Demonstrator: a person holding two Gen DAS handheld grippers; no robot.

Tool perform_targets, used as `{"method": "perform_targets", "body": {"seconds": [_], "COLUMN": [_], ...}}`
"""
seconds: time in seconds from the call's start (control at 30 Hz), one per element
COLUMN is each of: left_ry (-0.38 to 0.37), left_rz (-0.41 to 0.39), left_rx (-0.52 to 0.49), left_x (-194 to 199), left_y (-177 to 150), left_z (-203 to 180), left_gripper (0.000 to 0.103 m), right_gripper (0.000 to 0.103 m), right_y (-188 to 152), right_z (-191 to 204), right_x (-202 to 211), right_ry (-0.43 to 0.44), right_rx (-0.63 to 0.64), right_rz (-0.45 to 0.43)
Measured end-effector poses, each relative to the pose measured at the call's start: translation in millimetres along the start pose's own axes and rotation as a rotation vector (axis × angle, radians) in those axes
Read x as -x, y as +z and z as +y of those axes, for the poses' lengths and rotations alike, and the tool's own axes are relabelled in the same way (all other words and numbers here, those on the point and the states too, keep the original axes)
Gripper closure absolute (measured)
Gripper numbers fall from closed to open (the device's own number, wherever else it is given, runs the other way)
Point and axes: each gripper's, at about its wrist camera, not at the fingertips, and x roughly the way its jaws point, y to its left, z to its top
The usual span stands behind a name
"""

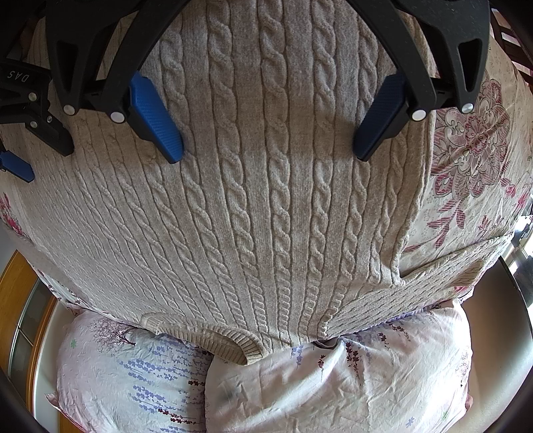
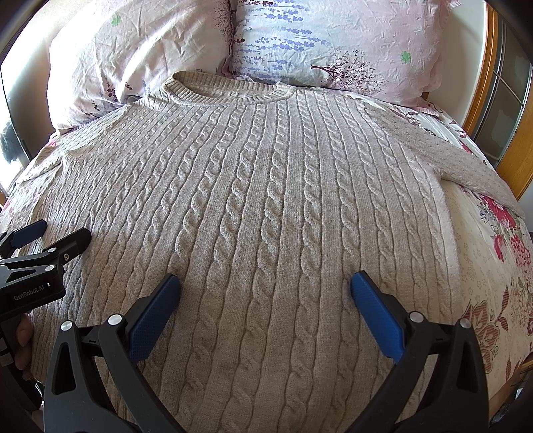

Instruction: Fold small clothes

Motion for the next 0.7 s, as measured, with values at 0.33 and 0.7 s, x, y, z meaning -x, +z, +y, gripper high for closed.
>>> {"method": "perform_targets", "body": {"seconds": [0.33,0.7], "left_ry": [0.000,-0.007], "left_rz": [0.000,0.015], "left_rx": [0.000,-0.006], "left_x": [0,-2], "left_y": [0,2], "left_z": [0,2], "left_gripper": [0.002,0.002], "right_gripper": [0.001,0.001], "right_y": [3,41], "right_z": [-1,-92], "right_x": [1,16], "right_ry": [0.009,0.097], "right_rx": [0.010,-0.188], "right_rz": [0.013,-0.034]}}
